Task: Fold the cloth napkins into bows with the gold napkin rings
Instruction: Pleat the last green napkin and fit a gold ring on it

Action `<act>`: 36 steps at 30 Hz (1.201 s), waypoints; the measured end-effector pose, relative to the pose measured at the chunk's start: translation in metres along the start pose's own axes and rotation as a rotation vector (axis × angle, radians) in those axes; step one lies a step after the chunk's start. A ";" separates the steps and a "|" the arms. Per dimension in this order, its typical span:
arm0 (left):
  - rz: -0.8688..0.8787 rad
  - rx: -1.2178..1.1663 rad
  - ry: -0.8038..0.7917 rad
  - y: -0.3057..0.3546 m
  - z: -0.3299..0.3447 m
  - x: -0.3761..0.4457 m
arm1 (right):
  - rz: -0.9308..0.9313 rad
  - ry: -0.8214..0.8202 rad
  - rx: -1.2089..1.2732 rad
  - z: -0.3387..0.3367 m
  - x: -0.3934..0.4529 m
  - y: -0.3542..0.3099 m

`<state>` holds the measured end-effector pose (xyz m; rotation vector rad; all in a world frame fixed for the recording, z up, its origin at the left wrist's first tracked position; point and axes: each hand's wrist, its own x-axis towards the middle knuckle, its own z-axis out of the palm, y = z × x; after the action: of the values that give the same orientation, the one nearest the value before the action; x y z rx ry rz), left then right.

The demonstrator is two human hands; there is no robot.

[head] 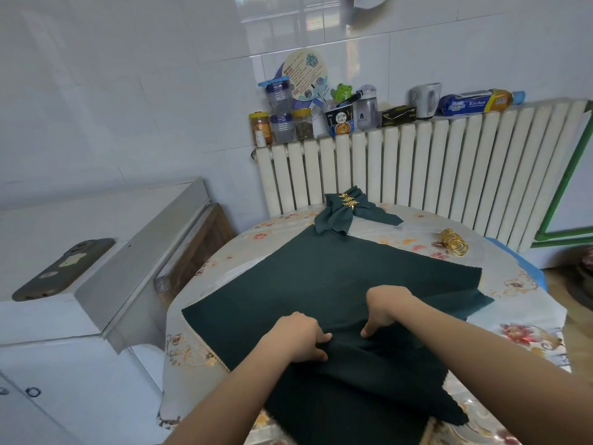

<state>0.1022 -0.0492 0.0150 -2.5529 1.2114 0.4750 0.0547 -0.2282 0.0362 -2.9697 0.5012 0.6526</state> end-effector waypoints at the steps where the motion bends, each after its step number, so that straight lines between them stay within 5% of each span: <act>1: -0.002 0.001 0.005 0.000 0.001 0.000 | -0.014 0.023 -0.011 -0.001 0.000 -0.003; 10: 0.004 -0.065 0.141 -0.001 0.005 -0.005 | -0.011 0.081 0.450 0.011 0.001 -0.024; 20: 0.019 -0.524 0.101 -0.018 0.013 -0.006 | 0.000 0.083 0.931 0.029 -0.012 -0.020; 26: -0.027 -0.805 0.100 -0.025 0.015 -0.008 | -0.102 -0.062 1.177 0.049 -0.028 -0.013; 36: -0.059 -0.924 0.096 -0.020 0.016 -0.009 | -0.180 -0.077 1.181 0.067 -0.034 -0.026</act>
<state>0.1100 -0.0249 0.0061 -3.3735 1.0953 1.1198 0.0077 -0.1849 -0.0105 -1.8321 0.3955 0.2725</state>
